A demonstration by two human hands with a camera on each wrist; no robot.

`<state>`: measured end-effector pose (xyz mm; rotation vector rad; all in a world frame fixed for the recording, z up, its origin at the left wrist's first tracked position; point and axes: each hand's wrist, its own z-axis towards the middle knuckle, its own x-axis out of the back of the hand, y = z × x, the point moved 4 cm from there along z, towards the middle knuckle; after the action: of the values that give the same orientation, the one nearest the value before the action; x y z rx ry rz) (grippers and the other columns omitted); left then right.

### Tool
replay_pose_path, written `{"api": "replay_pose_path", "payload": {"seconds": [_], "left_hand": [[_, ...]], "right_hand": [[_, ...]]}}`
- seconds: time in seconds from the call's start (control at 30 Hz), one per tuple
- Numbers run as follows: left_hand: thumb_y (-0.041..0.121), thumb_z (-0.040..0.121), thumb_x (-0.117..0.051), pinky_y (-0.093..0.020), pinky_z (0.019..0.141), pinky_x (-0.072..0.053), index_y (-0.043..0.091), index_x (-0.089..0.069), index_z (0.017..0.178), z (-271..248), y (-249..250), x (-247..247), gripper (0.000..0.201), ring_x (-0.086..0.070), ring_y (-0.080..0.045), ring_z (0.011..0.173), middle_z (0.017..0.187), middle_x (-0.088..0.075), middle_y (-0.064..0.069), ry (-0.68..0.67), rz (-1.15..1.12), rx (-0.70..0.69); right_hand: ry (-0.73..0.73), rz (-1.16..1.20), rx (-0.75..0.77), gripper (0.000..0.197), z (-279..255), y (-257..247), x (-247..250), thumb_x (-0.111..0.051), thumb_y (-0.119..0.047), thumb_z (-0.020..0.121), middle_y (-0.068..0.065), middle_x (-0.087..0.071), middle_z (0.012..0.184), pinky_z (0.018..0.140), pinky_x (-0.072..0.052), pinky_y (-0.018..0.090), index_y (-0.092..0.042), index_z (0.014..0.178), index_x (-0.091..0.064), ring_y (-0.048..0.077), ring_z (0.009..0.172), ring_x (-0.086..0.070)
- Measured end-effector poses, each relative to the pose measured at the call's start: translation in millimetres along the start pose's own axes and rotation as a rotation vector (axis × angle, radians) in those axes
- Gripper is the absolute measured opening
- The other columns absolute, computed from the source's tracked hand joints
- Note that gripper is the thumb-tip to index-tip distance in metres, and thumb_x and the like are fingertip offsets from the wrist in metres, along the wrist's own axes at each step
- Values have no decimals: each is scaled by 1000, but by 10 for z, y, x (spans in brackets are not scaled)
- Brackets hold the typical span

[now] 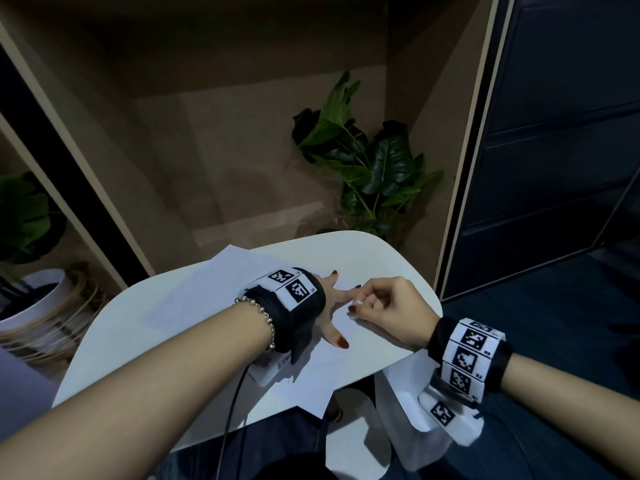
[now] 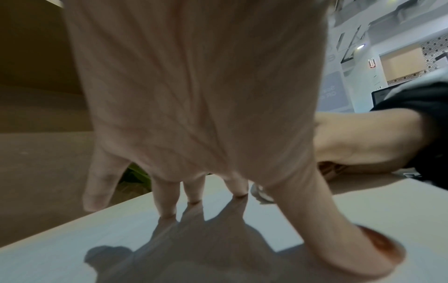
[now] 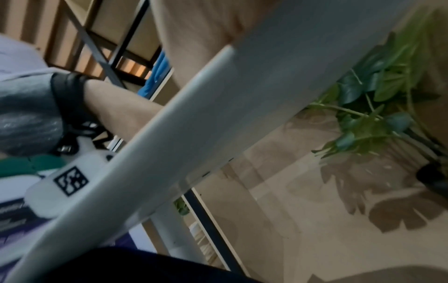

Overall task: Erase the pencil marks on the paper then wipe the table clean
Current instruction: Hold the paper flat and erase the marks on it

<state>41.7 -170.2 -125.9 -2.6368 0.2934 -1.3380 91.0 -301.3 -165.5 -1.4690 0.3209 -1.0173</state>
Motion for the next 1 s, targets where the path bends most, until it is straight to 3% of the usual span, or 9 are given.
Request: {"api": "replay_pose_path", "payload": {"seconds": [0.1, 0.23, 0.3, 0.47, 0.63, 0.7, 0.8, 0.93, 1.0], "left_hand": [[67, 82, -62, -50, 109, -33, 44, 10, 152, 1, -1, 8, 103, -25, -43, 144, 163, 14, -14, 5, 0, -1], [64, 84, -60, -49, 109, -32, 40, 14, 152, -6, -2, -8, 103, -22, -42, 145, 163, 14, -15, 4, 2, 1], [65, 84, -61, -51, 110, -30, 41, 14, 152, -7, 0, -14, 104, -18, -42, 146, 162, 14, -15, 0, -8, -7], [68, 79, -65, -56, 110, -33, 50, 4, 151, 17, -34, -27, 102, -25, -46, 143, 163, 8, -16, 9, -29, -29], [67, 82, -62, -56, 112, -29, 44, 13, 152, 28, -27, -31, 105, -18, -44, 146, 163, 13, -13, -1, -10, -7], [66, 82, -63, -56, 112, -30, 46, 11, 152, 19, -24, -20, 104, -19, -44, 146, 163, 12, -14, -6, -14, -14], [66, 81, -63, -56, 112, -30, 48, 8, 152, 20, -32, -21, 102, -19, -44, 145, 163, 11, -14, -4, -23, -29], [67, 81, -61, -55, 113, -26, 44, 14, 151, 41, -43, -47, 106, -14, -41, 148, 163, 13, -11, 5, -19, -28], [67, 81, -62, -54, 113, -25, 43, 15, 151, 46, -50, -53, 107, -13, -40, 148, 163, 15, -10, 4, -28, -28]], "right_hand": [[-129, 59, 9, 10, -27, -39, -35, -80, -10, 80, 22, -64, 69, 64, -52, 22, -5, 79, -71, 14, 62, -56], [22, -80, 14, 12, 93, -15, 84, -82, -13, 79, 2, -63, 62, 58, -45, 15, -7, 80, -71, 4, 54, -52], [50, -88, 7, 12, 75, -49, 66, -80, -11, 79, 1, -62, 62, 56, -43, 13, -6, 79, -69, 2, 51, -50], [-128, -55, 55, 12, -109, -160, -91, -79, -11, 80, 1, -61, 61, 58, -45, 16, -7, 77, -68, 3, 53, -53], [96, -152, 19, 11, 0, -59, 57, -77, -14, 81, -5, -57, 60, 54, -39, 10, -6, 79, -69, 0, 49, -47], [-1, -88, 25, 10, -26, -102, -1, -77, -10, 81, 0, -58, 62, 55, -41, 12, -6, 78, -69, 0, 51, -49], [-185, 5, 26, 8, -69, -153, -55, -77, -8, 82, 18, -64, 70, 59, -46, 13, -4, 79, -70, 5, 58, -57], [96, -145, 22, 8, 68, -25, 113, -79, -13, 80, -2, -60, 60, 56, -41, 13, -10, 78, -72, 2, 50, -47], [92, -121, 10, 8, 76, -23, 99, -78, -11, 81, -4, -58, 59, 55, -40, 12, -7, 79, -72, 2, 49, -46]]}}
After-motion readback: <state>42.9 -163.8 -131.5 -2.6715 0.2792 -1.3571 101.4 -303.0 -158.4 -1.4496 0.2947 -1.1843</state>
